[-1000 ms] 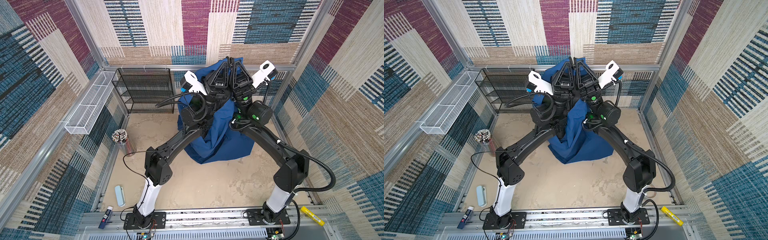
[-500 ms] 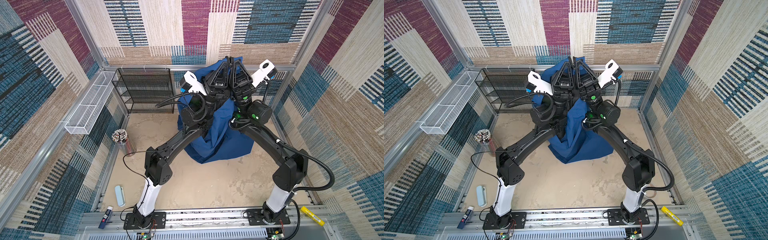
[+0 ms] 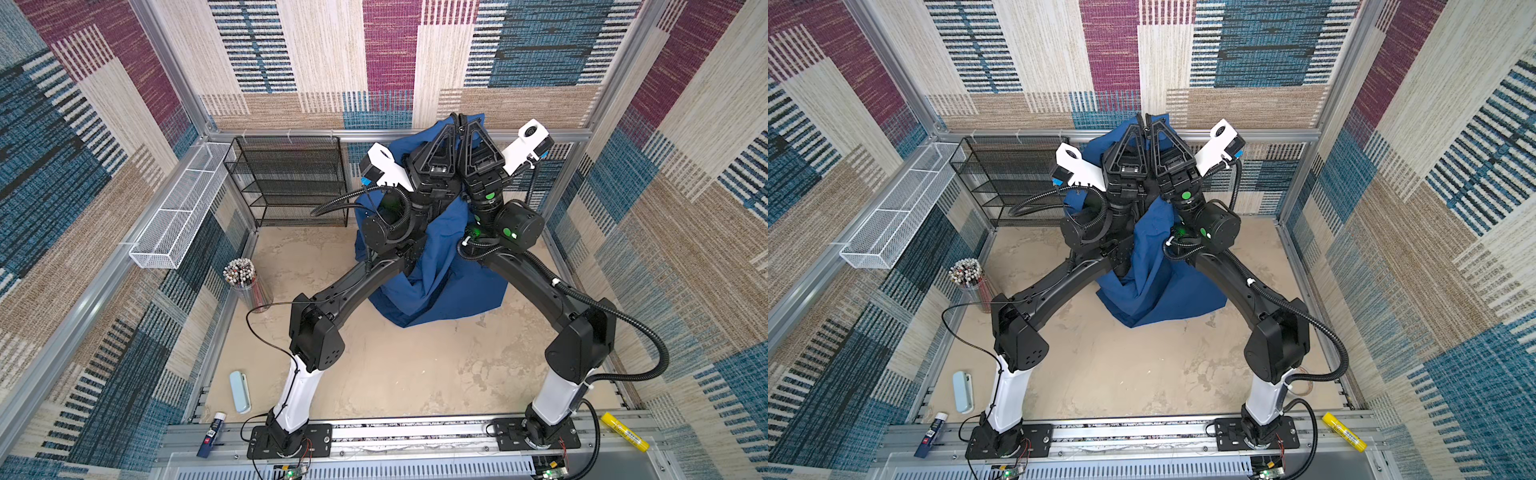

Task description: Zip up the jacket

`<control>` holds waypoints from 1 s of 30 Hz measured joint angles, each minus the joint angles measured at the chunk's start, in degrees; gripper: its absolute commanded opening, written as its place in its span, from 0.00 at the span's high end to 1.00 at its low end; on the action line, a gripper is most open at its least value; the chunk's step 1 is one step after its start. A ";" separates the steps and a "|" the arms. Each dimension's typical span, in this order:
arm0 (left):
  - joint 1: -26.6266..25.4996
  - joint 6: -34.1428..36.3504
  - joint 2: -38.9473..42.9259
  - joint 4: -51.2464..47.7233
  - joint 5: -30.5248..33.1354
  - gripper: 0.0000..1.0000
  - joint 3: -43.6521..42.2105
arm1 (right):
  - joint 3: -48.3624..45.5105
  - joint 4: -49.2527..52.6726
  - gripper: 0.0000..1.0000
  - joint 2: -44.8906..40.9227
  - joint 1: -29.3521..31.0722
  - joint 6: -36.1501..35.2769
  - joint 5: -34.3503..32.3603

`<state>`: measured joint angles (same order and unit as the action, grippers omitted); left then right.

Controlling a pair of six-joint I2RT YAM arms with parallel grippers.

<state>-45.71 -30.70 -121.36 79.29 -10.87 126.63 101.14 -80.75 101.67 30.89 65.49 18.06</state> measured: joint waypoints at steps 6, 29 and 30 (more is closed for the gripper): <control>0.00 0.55 0.26 -0.04 -0.07 1.00 -0.42 | 0.00 0.00 1.00 0.02 0.00 0.00 0.00; 0.22 1.29 3.02 0.15 -1.31 1.00 -6.05 | -0.74 0.00 1.00 -0.22 0.00 -0.02 -0.07; 0.26 1.40 3.30 0.15 -1.36 1.00 -6.60 | -0.81 0.00 1.00 -0.24 0.00 -0.04 -0.07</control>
<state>-45.45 -29.30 -118.06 79.44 -12.23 120.03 100.33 -80.75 101.43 30.89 65.45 18.00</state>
